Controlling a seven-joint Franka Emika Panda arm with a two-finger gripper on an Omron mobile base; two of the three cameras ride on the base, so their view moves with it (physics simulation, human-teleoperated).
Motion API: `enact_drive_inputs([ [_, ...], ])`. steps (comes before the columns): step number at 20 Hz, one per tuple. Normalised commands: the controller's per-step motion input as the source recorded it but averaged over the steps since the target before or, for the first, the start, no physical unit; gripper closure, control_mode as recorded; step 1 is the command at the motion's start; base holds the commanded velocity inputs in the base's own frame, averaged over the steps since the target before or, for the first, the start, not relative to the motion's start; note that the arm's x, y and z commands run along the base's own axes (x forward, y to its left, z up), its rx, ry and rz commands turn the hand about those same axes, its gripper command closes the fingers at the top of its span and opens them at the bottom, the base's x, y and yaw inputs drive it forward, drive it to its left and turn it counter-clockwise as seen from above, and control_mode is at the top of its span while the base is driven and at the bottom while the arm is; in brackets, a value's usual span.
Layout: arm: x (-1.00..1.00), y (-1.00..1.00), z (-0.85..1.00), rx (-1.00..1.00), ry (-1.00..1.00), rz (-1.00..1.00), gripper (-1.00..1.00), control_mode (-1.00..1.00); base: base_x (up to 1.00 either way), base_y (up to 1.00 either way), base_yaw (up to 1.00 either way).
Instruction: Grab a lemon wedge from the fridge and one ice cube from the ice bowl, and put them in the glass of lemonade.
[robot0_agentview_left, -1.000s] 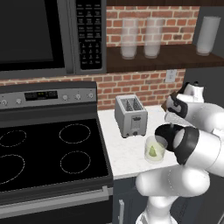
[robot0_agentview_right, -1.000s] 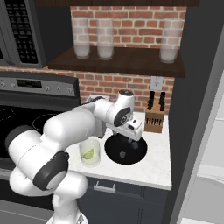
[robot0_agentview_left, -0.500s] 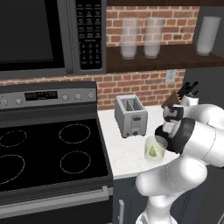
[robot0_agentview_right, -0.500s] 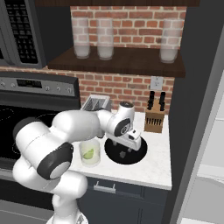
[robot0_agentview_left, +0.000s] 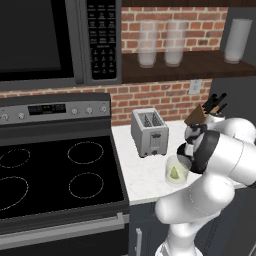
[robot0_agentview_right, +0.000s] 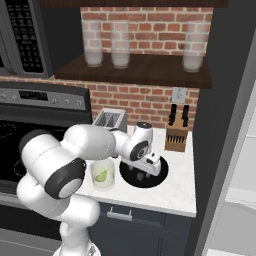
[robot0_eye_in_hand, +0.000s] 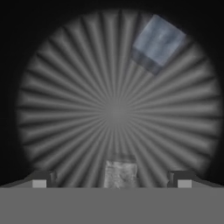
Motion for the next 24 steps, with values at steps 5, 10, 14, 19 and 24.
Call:
enact_drive_inputs([
  [5, 0.09, 0.0, -0.21, 0.0, 0.0, 0.05, -1.0, -1.0, 0.0, 0.0, 0.0],
  [10, 0.11, 0.1, -0.07, 0.0, 0.0, 0.05, -1.0, -1.0, 0.0, 0.0, 0.0],
  [14, 0.04, 0.16, -0.02, 0.0, 0.0, 0.04, -1.0, -1.0, 0.0, 0.0, 0.0],
  [19, 0.0, 0.03, -0.02, 0.0, 0.01, 0.01, -1.0, -1.0, 0.0, 0.0, 0.0],
  [24, 0.0, 0.0, -0.08, 0.0, 0.03, 0.0, -1.0, -1.0, 0.0, 0.0, 0.0],
])
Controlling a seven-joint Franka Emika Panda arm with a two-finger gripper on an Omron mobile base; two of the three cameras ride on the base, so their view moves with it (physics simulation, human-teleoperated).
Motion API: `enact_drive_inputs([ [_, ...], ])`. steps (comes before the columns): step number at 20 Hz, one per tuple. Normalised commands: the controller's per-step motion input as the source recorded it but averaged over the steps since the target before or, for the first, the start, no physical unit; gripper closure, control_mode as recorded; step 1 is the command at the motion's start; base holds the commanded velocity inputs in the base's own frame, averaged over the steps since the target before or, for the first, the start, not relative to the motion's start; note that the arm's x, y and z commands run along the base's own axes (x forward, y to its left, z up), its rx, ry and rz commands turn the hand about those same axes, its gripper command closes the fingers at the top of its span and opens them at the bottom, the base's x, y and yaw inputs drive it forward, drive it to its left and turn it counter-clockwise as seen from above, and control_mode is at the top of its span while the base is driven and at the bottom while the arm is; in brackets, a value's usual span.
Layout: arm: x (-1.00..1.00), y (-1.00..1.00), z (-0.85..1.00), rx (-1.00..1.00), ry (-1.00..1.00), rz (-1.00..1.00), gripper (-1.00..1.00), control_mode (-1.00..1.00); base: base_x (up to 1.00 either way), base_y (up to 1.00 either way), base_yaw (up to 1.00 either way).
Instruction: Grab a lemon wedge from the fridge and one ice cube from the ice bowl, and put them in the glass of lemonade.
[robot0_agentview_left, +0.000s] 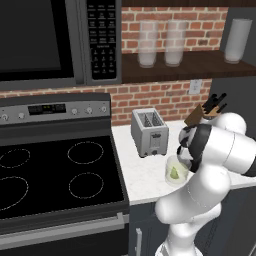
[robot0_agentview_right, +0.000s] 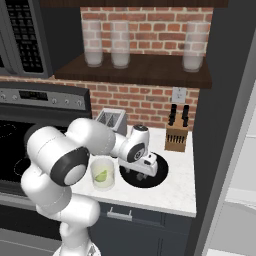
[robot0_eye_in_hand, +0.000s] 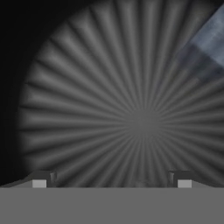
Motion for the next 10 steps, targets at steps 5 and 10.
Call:
enact_drive_inputs([
  [5, -0.11, 0.0, -0.09, 0.0, 0.03, 0.0, -1.0, -1.0, 0.0, 0.0, 0.0],
  [10, -0.01, -0.04, 0.0, 0.0, 0.0, 0.0, -1.0, -1.0, 0.0, 0.0, 0.0],
])
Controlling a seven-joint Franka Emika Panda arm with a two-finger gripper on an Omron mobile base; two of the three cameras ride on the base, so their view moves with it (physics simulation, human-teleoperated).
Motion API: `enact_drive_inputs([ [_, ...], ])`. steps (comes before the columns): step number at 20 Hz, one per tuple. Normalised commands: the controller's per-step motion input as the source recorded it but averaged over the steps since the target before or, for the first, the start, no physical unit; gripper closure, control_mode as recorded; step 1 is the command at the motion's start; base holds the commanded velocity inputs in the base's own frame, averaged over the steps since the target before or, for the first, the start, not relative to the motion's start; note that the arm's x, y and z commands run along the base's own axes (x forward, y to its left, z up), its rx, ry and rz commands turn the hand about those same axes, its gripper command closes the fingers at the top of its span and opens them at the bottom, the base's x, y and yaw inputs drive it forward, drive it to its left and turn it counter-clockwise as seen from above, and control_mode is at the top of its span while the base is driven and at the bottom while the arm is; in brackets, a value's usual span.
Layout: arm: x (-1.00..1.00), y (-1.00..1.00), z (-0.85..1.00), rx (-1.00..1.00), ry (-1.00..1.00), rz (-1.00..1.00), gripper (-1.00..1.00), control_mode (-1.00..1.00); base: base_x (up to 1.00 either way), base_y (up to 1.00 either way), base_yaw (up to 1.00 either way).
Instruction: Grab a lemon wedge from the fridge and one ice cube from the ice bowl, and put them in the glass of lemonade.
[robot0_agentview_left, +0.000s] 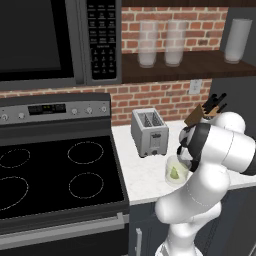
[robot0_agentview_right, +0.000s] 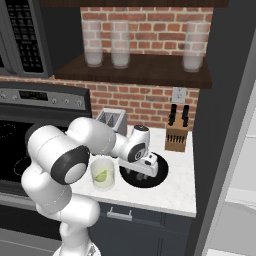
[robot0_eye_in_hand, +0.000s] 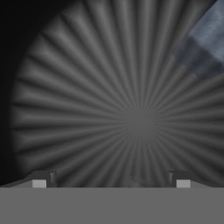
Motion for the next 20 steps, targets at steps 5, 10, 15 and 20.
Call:
enact_drive_inputs([
  [5, 0.0, -0.04, 0.0, 0.0, 0.0, 0.0, -1.0, -1.0, 0.0, 0.0, 0.0],
  [10, -0.01, 0.0, 0.0, 0.0, 0.0, 0.0, -1.0, -1.0, 0.0, 0.0, 0.0],
  [15, 0.0, 0.0, 0.0, 0.0, 0.0, 0.0, -1.0, -1.0, 0.0, 0.0, 0.0],
  [20, -0.03, 0.0, -0.06, 0.0, 0.0, 0.0, -1.0, -1.0, 0.0, 0.0, 0.0],
])
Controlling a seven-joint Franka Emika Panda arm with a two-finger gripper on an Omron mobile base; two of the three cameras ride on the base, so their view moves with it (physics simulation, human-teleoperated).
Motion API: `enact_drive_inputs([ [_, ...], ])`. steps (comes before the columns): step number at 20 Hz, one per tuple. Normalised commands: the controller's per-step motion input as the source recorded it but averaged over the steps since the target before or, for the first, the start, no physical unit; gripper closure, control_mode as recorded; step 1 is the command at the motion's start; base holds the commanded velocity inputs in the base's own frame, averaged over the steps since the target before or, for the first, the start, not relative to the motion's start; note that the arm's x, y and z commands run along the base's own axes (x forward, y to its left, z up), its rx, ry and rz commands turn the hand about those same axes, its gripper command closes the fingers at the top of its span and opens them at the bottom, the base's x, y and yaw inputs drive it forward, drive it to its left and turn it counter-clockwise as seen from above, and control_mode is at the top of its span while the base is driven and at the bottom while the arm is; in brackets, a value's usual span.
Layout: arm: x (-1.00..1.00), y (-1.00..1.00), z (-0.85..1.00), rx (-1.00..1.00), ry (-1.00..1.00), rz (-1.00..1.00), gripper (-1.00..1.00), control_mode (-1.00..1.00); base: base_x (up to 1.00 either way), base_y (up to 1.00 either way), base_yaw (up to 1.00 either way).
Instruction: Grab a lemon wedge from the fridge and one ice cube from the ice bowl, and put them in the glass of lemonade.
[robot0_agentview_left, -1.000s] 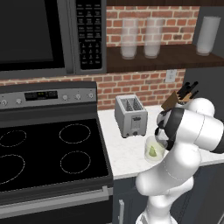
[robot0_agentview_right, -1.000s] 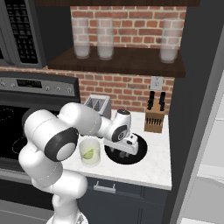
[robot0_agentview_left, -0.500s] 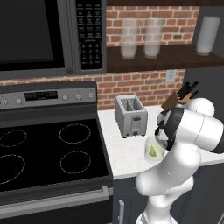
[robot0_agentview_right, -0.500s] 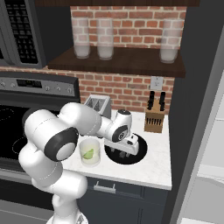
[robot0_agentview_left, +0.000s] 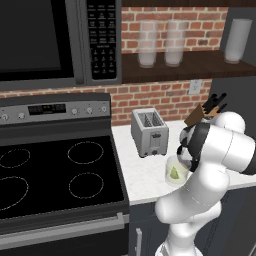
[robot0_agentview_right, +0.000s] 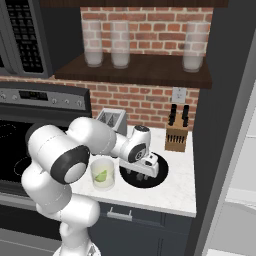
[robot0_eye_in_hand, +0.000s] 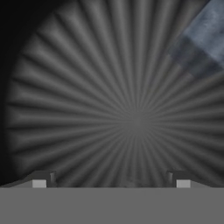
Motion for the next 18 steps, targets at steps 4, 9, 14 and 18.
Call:
enact_drive_inputs([
  [4, -0.11, 0.0, -0.01, 0.0, 0.0, 0.0, -1.0, -1.0, 0.0, 0.0, 0.0],
  [9, -0.12, 0.0, 0.0, 0.0, 0.0, 0.0, -1.0, -1.0, 0.0, 0.0, 0.0],
  [14, -0.06, 0.0, 0.0, 0.0, 0.0, 0.0, -1.0, -1.0, 0.0, 0.0, 0.0],
  [18, -0.01, 0.0, -0.06, 0.0, 0.0, 0.0, -1.0, -1.0, 0.0, 0.0, 0.0],
])
